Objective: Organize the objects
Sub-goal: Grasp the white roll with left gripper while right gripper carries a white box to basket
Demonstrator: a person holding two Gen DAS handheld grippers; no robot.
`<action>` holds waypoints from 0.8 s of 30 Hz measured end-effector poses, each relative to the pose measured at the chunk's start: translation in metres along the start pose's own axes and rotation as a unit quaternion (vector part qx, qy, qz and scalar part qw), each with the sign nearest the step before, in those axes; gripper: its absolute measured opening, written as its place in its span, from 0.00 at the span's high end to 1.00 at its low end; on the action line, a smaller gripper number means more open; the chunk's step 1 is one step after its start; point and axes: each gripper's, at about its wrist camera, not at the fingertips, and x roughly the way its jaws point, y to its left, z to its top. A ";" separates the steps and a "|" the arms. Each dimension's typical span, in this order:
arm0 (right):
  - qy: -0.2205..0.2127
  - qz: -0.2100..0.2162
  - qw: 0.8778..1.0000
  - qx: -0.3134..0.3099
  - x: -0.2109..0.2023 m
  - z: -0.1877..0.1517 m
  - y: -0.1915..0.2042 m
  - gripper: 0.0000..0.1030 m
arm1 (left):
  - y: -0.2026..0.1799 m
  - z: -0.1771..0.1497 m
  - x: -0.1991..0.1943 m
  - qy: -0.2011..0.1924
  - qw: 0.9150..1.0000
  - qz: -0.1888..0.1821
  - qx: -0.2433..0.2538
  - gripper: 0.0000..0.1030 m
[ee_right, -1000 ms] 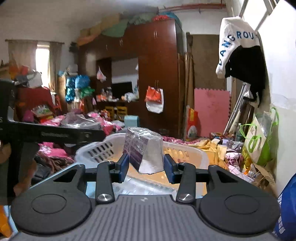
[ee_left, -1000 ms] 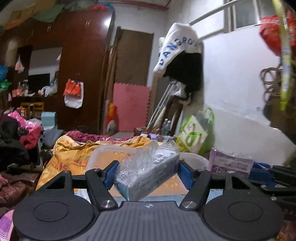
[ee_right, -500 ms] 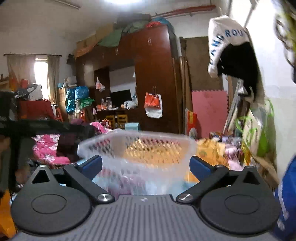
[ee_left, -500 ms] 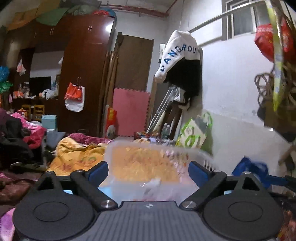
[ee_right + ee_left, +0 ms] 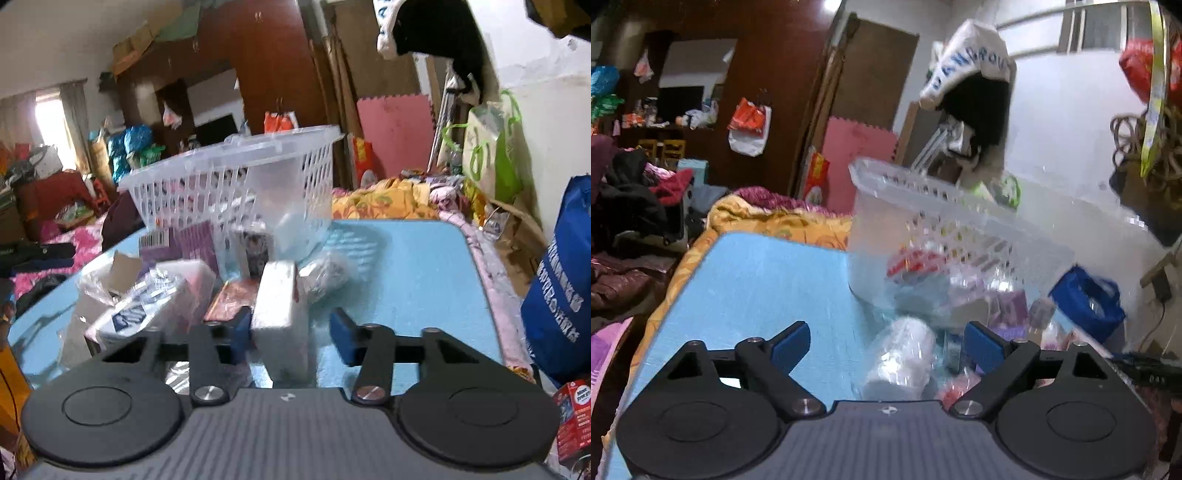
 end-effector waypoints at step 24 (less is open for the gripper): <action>-0.052 0.016 0.998 0.024 -0.017 -0.002 -0.013 0.71 | 0.010 -0.009 0.009 -0.007 0.996 -0.047 -0.069 0.50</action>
